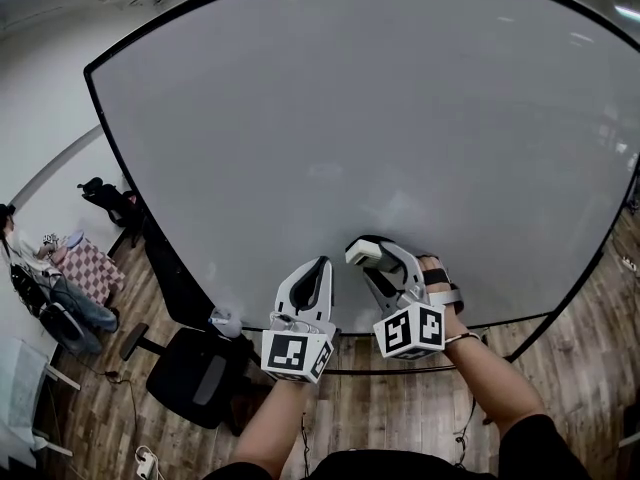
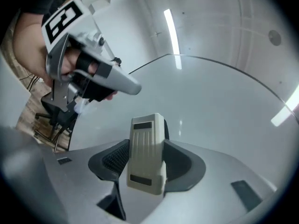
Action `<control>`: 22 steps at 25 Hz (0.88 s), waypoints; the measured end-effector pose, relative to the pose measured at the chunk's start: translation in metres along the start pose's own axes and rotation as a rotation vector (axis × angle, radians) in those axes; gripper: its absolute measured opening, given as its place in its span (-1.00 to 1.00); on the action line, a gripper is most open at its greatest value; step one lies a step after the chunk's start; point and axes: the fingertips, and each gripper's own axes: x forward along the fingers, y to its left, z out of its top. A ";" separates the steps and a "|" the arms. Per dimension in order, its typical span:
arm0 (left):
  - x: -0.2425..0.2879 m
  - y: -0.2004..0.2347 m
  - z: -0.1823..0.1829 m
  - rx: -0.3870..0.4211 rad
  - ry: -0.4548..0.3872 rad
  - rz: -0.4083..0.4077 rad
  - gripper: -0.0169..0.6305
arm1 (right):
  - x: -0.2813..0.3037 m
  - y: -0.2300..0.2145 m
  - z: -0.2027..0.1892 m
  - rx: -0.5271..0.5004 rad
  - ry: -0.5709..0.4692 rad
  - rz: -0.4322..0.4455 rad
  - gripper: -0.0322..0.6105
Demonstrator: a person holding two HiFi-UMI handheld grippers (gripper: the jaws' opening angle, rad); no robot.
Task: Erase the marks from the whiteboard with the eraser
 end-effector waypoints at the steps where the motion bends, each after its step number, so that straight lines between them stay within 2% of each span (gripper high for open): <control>1: 0.001 0.000 0.001 -0.001 -0.001 0.004 -0.89 | -0.007 -0.014 0.004 0.023 -0.016 -0.028 -0.11; 6: 0.005 -0.007 0.007 -0.005 -0.021 0.015 -0.89 | -0.049 -0.073 0.022 0.194 -0.122 -0.195 -0.11; 12: 0.010 -0.019 0.009 -0.056 -0.024 -0.003 -0.89 | -0.097 -0.106 0.024 0.344 -0.287 -0.338 -0.11; 15: 0.010 -0.034 0.012 -0.028 -0.036 -0.026 -0.89 | -0.128 -0.117 0.014 0.494 -0.376 -0.389 -0.11; 18: 0.009 -0.046 0.016 0.000 -0.045 -0.028 -0.89 | -0.161 -0.121 0.000 0.617 -0.391 -0.413 -0.11; 22: 0.008 -0.044 0.016 -0.026 -0.046 -0.031 -0.89 | -0.183 -0.122 -0.018 0.660 -0.353 -0.437 -0.11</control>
